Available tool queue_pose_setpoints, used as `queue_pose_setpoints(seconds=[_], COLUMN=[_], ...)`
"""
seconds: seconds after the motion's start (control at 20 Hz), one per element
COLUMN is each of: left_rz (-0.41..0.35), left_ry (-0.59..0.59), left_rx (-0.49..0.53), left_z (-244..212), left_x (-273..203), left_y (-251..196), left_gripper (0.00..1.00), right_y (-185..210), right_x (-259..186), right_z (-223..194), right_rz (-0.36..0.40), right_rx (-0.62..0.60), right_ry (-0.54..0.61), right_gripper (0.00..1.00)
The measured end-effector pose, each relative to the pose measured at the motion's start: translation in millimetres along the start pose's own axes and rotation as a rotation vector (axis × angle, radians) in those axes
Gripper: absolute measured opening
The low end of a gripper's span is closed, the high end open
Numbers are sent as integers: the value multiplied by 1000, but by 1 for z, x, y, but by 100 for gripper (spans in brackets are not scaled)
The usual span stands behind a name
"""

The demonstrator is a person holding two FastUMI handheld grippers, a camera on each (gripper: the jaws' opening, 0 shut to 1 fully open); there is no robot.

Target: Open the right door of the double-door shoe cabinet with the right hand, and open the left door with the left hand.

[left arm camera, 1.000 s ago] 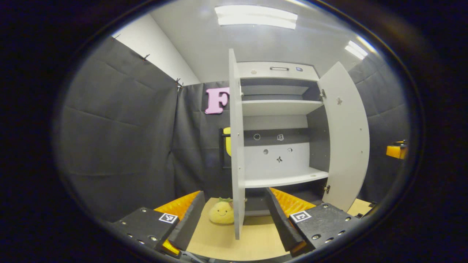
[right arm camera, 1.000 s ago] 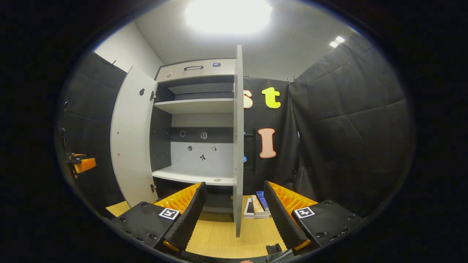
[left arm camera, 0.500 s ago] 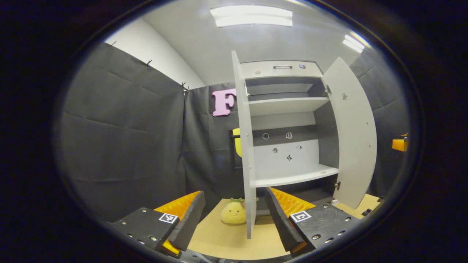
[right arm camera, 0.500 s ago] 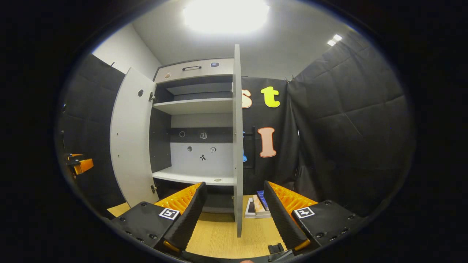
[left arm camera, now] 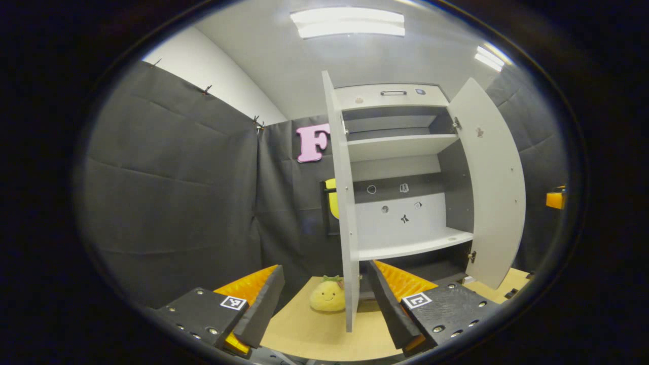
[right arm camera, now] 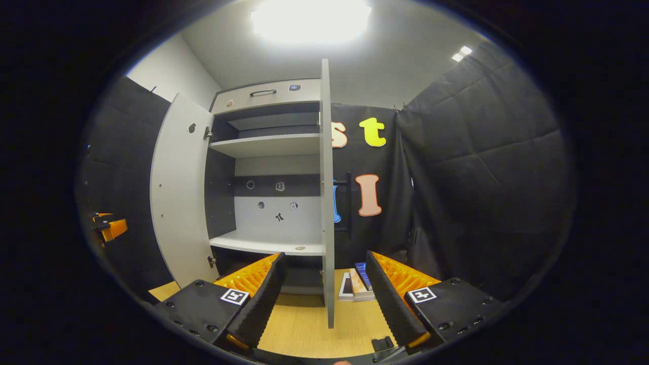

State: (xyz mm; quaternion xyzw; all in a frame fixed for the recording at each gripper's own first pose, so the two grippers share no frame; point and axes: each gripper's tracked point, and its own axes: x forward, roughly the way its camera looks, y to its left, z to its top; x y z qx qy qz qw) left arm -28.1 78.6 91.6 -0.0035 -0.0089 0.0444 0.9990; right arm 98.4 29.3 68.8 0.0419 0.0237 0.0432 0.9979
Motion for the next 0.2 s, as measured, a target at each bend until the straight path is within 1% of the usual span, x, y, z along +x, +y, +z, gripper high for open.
queue_pose_setpoints(seconds=[0.2], left_rz=[0], left_ry=[-15], left_rx=[2], left_z=[3], left_x=[0], left_y=[0], left_gripper=[95], right_y=[-1], right_x=[0], right_z=[0], right_rz=[-4], right_rx=[0], right_ry=[-4], right_gripper=[98])
